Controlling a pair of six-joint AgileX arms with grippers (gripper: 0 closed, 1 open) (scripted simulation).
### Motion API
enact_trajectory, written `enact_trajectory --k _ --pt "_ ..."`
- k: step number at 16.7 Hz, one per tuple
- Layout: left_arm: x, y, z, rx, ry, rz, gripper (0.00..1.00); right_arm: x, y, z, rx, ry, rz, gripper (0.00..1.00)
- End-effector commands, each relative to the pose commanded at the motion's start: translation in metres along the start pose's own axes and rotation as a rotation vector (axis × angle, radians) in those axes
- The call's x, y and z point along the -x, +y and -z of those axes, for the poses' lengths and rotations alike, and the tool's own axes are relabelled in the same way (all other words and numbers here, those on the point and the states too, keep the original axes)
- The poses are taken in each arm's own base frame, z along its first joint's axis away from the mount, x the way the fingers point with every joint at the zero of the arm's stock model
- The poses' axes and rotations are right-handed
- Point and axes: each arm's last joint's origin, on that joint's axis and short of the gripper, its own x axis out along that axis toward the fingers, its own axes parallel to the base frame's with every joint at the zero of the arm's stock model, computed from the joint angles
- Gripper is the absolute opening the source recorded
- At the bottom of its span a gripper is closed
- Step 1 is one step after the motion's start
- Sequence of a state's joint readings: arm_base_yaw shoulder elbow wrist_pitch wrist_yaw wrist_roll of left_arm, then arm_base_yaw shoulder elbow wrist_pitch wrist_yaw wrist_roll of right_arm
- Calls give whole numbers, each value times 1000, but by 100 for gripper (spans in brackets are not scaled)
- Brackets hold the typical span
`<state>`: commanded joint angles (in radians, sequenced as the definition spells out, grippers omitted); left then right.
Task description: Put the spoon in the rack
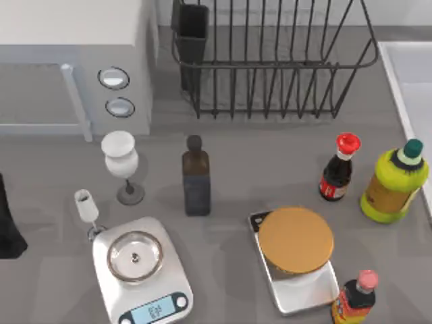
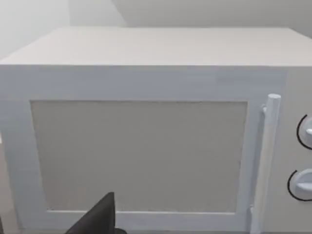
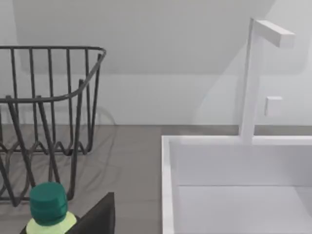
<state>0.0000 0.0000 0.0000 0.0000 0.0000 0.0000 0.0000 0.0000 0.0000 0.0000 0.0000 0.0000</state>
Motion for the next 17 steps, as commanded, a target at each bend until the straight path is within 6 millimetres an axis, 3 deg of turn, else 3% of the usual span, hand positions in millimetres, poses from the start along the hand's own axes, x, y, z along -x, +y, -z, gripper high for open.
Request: enact_trajectory --k 4,7,12,17 --pt "0 0 0 0 0 0 100 0 -2 -5 29 33 18 100" --pt "0 0 0 0 0 0 100 -3 -9 -19 122 168 76 100" --pt "0 0 0 0 0 0 100 -26 -36 -43 304 626 144 100" --pt "0 0 0 0 0 0 100 -62 -81 -46 362 1154 31 100"
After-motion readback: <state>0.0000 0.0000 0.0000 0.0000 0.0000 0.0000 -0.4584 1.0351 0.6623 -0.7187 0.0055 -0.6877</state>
